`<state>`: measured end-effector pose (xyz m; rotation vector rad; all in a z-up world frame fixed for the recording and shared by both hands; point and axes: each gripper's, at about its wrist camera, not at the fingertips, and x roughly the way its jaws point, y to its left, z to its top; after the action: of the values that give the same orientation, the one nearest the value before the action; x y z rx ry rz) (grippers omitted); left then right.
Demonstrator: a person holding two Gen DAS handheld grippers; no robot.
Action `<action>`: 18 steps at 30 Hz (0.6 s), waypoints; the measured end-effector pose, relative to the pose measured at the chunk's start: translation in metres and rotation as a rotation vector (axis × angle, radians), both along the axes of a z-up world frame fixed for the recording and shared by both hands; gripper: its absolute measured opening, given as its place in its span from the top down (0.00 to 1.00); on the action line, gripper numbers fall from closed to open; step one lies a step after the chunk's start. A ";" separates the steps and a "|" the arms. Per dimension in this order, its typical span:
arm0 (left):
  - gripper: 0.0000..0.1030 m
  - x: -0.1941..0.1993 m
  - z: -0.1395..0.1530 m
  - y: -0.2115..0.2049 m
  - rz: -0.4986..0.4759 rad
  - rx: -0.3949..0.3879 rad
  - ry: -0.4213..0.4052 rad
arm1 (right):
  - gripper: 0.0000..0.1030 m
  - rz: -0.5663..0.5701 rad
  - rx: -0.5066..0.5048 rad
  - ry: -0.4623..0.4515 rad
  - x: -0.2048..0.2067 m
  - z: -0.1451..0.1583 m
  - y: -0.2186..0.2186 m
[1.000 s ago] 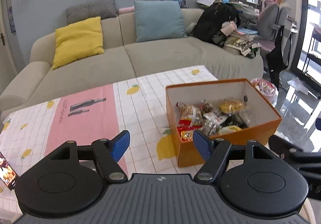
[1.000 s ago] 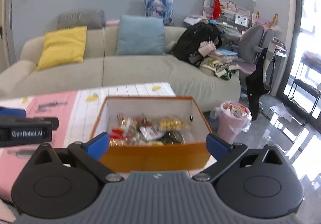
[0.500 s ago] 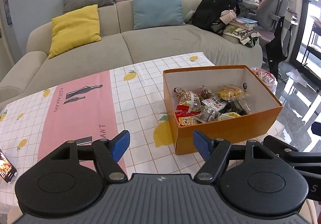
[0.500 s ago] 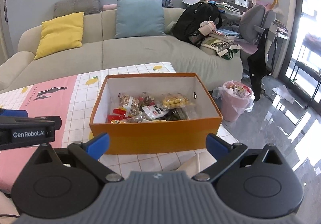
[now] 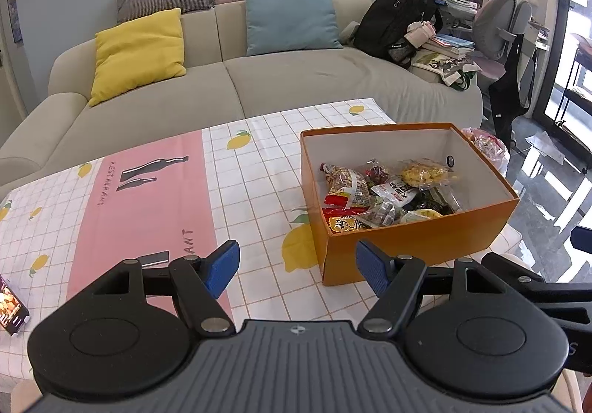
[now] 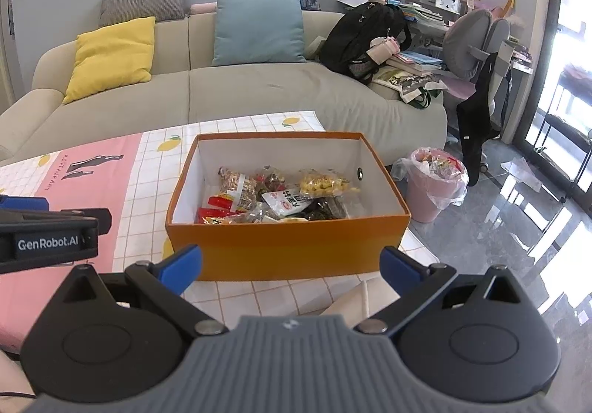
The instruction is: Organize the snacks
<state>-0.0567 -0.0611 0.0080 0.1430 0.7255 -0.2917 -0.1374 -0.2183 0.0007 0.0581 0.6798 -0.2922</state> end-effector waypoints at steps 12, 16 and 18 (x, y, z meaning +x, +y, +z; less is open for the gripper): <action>0.18 0.001 0.001 0.001 -0.002 0.005 -0.004 | 0.03 0.004 -0.010 -0.004 -0.001 0.001 0.003; 0.18 0.000 0.002 0.001 -0.001 0.000 -0.005 | 0.03 0.010 -0.014 -0.003 -0.001 0.002 0.004; 0.18 0.000 0.002 0.002 0.002 -0.001 -0.006 | 0.03 0.012 -0.018 -0.005 -0.001 0.002 0.005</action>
<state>-0.0567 -0.0593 0.0098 0.1420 0.7196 -0.2897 -0.1385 -0.2136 0.0031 0.0376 0.6722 -0.2871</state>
